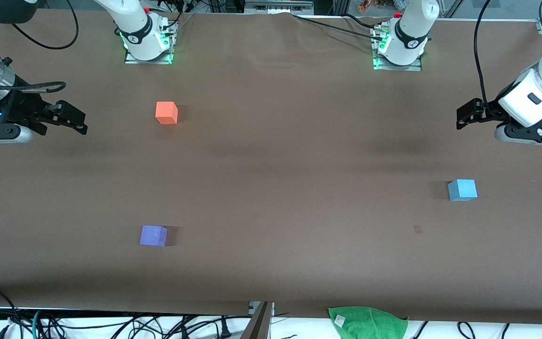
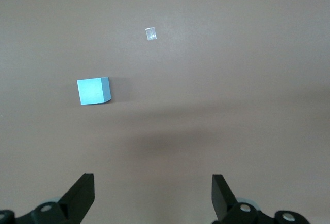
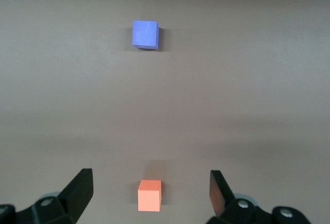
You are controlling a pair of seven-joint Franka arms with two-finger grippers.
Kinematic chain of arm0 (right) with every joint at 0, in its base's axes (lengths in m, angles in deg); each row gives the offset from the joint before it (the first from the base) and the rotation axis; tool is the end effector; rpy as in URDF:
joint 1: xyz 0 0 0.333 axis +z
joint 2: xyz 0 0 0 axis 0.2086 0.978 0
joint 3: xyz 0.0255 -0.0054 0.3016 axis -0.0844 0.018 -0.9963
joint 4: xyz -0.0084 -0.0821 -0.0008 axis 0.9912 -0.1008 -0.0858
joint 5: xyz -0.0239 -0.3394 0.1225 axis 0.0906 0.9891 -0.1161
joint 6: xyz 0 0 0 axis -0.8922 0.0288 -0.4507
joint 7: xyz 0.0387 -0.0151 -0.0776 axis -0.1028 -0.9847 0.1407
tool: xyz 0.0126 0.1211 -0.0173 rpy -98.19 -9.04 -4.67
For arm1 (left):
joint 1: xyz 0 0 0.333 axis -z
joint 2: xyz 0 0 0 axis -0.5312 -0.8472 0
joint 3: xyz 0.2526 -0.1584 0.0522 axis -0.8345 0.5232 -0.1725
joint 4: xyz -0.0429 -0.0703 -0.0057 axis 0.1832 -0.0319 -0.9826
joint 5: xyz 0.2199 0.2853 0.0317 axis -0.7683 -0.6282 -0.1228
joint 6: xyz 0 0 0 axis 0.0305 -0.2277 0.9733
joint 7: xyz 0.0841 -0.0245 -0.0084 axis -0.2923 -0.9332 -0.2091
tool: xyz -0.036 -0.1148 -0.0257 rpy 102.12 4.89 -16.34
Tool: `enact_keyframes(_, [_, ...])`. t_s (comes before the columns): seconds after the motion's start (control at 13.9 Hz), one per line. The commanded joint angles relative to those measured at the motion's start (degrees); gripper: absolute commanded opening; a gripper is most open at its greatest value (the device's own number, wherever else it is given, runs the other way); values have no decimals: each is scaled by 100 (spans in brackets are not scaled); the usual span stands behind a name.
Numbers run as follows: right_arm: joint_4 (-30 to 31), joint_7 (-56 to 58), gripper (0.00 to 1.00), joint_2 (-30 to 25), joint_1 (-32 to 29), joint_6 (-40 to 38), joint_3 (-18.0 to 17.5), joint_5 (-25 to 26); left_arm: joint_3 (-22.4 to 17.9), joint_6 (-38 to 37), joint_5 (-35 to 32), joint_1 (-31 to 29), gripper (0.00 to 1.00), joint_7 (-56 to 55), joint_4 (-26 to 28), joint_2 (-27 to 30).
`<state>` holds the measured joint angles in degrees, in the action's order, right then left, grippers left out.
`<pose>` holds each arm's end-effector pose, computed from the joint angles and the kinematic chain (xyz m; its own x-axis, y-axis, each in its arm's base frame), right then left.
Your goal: Place blue block between orange and purple blocks
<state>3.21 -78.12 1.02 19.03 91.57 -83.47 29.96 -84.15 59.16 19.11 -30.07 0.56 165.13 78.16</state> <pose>0.5545 0.0692 0.5749 0.9998 0.0086 0.0175 0.0093 -0.9993 -0.0359 0.5295 -0.0347 0.5456 0.9936 -0.0868 -0.0721 -0.0871 -0.9962 -0.0020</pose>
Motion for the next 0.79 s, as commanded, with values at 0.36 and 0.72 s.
enact_keyframes(0.36, [-29, 80, 100, -61, -22, -79, 4, -40, 20, -317, -142, 1, 100, -34, -163, -99])
enact_keyframes(0.72, [-29, 80, 100, -61, -22, -79, 4, -48, -6, -327, -151, -8, 100, -25, -216, -187])
